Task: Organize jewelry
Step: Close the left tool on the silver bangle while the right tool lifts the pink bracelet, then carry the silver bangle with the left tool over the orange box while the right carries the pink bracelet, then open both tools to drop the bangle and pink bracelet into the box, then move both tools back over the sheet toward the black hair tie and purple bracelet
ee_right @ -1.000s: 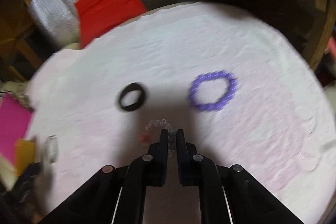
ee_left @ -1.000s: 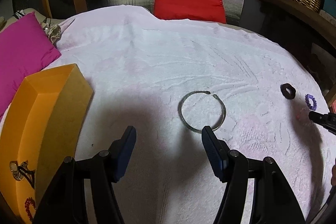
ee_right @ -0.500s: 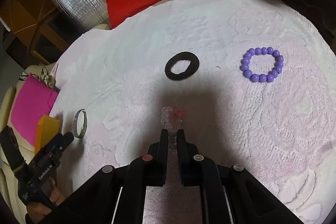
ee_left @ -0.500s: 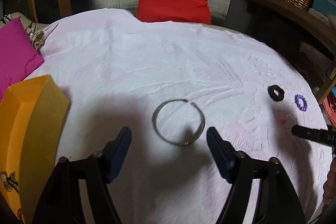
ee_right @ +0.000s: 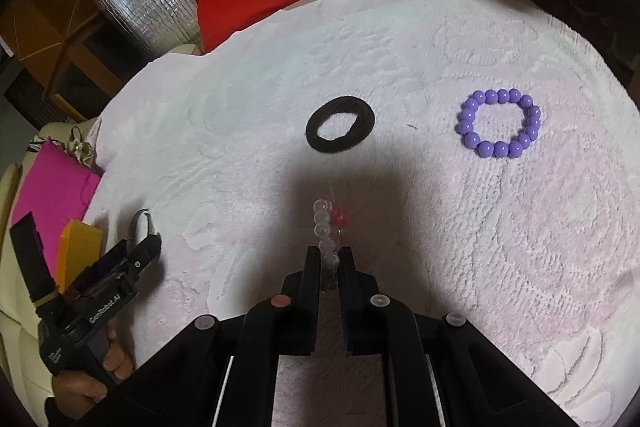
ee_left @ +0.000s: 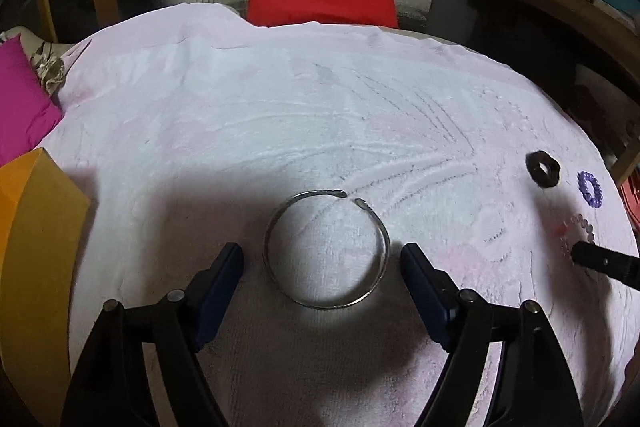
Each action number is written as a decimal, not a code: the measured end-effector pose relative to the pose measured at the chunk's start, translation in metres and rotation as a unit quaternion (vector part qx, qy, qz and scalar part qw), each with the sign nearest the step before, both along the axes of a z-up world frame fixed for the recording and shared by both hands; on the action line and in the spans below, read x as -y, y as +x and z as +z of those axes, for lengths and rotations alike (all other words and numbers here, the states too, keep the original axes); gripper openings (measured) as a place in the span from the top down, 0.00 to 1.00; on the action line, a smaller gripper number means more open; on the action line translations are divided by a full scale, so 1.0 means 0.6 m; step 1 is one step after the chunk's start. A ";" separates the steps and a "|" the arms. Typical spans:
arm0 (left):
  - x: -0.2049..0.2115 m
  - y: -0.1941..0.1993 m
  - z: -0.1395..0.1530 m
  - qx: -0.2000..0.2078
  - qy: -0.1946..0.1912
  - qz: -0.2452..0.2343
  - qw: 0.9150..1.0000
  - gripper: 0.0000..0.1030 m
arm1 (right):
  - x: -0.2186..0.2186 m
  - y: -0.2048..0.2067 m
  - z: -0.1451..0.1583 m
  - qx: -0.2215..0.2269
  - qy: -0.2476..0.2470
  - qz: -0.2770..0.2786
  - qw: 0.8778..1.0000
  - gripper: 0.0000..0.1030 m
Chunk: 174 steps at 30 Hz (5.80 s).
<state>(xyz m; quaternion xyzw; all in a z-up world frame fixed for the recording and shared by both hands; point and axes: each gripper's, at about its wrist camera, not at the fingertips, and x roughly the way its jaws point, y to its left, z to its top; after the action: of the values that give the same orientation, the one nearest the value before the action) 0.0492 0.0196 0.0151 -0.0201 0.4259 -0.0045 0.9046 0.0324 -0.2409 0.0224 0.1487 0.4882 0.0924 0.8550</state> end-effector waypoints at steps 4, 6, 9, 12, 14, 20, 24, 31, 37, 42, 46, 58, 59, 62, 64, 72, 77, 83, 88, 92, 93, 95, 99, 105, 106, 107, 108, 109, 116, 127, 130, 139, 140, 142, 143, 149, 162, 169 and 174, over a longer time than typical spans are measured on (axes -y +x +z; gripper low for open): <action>-0.009 -0.005 0.002 0.003 -0.005 -0.002 1.000 0.39 | -0.002 -0.004 0.012 0.020 0.000 -0.004 1.000 0.92; -0.011 -0.006 0.003 0.002 -0.007 0.000 1.000 0.39 | -0.003 -0.006 0.018 0.027 0.003 -0.003 1.000 0.92; -0.013 -0.011 0.008 0.001 -0.006 0.000 1.000 0.40 | -0.004 -0.009 0.026 0.034 0.008 -0.003 0.999 0.92; -0.017 -0.020 0.021 0.010 -0.007 0.006 1.000 0.40 | -0.006 -0.009 0.038 0.045 0.025 0.004 0.999 0.92; -0.020 -0.030 0.032 0.016 -0.009 0.009 1.000 0.40 | -0.011 -0.012 0.045 0.050 0.038 0.010 0.998 0.92; -0.021 -0.070 0.068 0.045 -0.001 0.004 0.999 0.39 | -0.034 -0.019 0.061 0.060 0.067 0.027 0.996 0.92; -0.020 -0.094 0.084 0.056 0.010 0.011 0.998 0.39 | -0.053 -0.027 0.069 0.066 0.072 0.035 0.995 0.92; -0.020 -0.132 0.108 0.078 0.037 0.029 0.996 0.39 | -0.087 -0.047 0.072 0.068 0.066 0.054 0.994 0.92; -0.022 -0.160 0.117 0.091 0.058 0.041 0.993 0.39 | -0.113 -0.059 0.070 0.066 0.056 0.066 0.994 0.92; -0.026 -0.178 0.123 0.099 0.071 0.052 0.991 0.39 | -0.126 -0.067 0.070 0.065 0.049 0.069 0.994 0.92; -0.038 -0.200 0.128 0.105 0.079 0.066 0.989 0.39 | -0.137 -0.082 0.074 0.070 0.047 0.076 0.994 0.92; -0.085 -0.251 0.157 0.116 0.084 0.106 0.984 0.39 | -0.185 -0.112 0.094 0.091 0.060 0.104 0.989 0.92; -0.090 -0.255 0.161 0.118 0.085 0.108 0.983 0.39 | -0.189 -0.113 0.096 0.092 0.061 0.106 0.988 0.92; -0.101 -0.267 0.170 0.123 0.090 0.117 0.981 0.39 | -0.205 -0.113 0.101 0.093 0.072 0.111 0.987 0.92; -0.107 -0.275 0.176 0.125 0.092 0.122 0.980 0.39 | -0.219 -0.117 0.105 0.096 0.077 0.117 0.985 0.92; -0.118 -0.304 0.199 0.135 0.100 0.136 0.976 0.39 | -0.266 -0.138 0.118 0.109 0.079 0.145 0.980 0.91; -0.127 -0.317 0.213 0.141 0.105 0.145 0.974 0.39 | -0.285 -0.148 0.128 0.121 0.080 0.157 0.977 0.91; -0.145 -0.327 0.225 0.149 0.110 0.155 0.970 0.39 | -0.312 -0.156 0.133 0.127 0.092 0.169 0.973 0.91; -0.172 -0.333 0.228 0.151 0.109 0.168 0.968 0.39 | -0.343 -0.165 0.137 0.134 0.101 0.187 0.968 0.91; -0.202 -0.337 0.228 0.151 0.108 0.186 0.965 0.39 | -0.372 -0.172 0.141 0.139 0.109 0.202 0.963 0.91; -0.209 -0.339 0.228 0.151 0.108 0.190 0.964 0.39 | -0.380 -0.173 0.141 0.140 0.110 0.205 0.962 0.91; -0.226 -0.340 0.227 0.150 0.107 0.199 0.963 0.39 | -0.398 -0.175 0.139 0.140 0.110 0.214 0.960 0.91; -0.256 -0.342 0.224 0.150 0.106 0.215 0.959 0.39 | -0.430 -0.176 0.136 0.140 0.105 0.230 0.957 0.91; -0.308 -0.329 0.212 0.138 0.105 0.234 0.957 0.39 | -0.466 -0.167 0.153 0.146 0.108 0.240 0.954 0.91; -0.318 -0.324 0.210 0.136 0.105 0.237 0.956 0.39 | -0.474 -0.164 0.157 0.146 0.109 0.240 0.953 0.91; -0.327 -0.319 0.208 0.134 0.105 0.239 0.956 0.39 | -0.481 -0.160 0.160 0.145 0.111 0.242 0.953 0.91; -0.334 -0.314 0.207 0.133 0.106 0.241 0.955 0.39 | -0.491 -0.155 0.164 0.143 0.113 0.246 0.952 0.91; -0.342 -0.308 0.204 0.131 0.108 0.242 0.955 0.39 | -0.502 -0.149 0.167 0.140 0.110 0.250 0.952 0.91; -0.381 -0.270 0.186 0.119 0.117 0.244 0.955 0.39 | -0.596 -0.111 0.163 0.115 0.071 0.291 0.947 0.91; -0.447 -0.228 0.127 0.069 0.116 0.257 0.957 0.39 | -0.688 -0.055 0.110 0.073 0.046 0.305 0.948 0.91; -0.458 -0.215 0.106 0.048 0.115 0.254 0.959 0.39 | -0.706 -0.044 0.096 0.064 0.034 0.305 0.949 0.91; -0.463 -0.182 0.056 -0.012 0.125 0.237 0.963 0.38 | -0.732 -0.011 0.075 0.060 -0.003 0.287 0.956 0.89; -0.463 -0.181 0.055 -0.015 0.125 0.236 0.964 0.38 | -0.730 -0.009 0.076 0.060 -0.001 0.284 0.957 0.82; -0.464 -0.182 0.054 -0.020 0.123 0.237 0.964 0.38 | -0.721 -0.005 0.080 0.062 0.017 0.275 0.959 0.67; -0.464 -0.184 0.055 -0.019 0.122 0.238 0.963 0.38 | -0.712 -0.004 0.085 0.063 0.031 0.271 0.960 0.57; -0.453 -0.208 0.090 0.009 0.125 0.245 0.961 0.38 | -0.655 -0.017 0.120 0.096 0.063 0.246 0.962 0.53; -0.343 -0.262 0.213 0.094 0.134 0.219 0.962 0.36 | -0.434 -0.064 0.174 0.124 0.094 0.158 0.975 0.53; -0.256 -0.271 0.269 0.130 0.149 0.190 0.962 0.35 | -0.326 -0.094 0.187 0.134 0.103 0.122 0.978 0.53; -0.193 -0.265 0.289 0.143 0.163 0.165 0.962 0.35 | -0.250 -0.106 0.189 0.144 0.108 0.094 0.979 0.54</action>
<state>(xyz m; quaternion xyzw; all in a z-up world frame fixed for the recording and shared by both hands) -0.1099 0.1351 0.1886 0.0583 0.2781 0.2110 0.9353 -0.0311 -0.0912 0.1361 0.1787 0.3593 0.2449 0.8826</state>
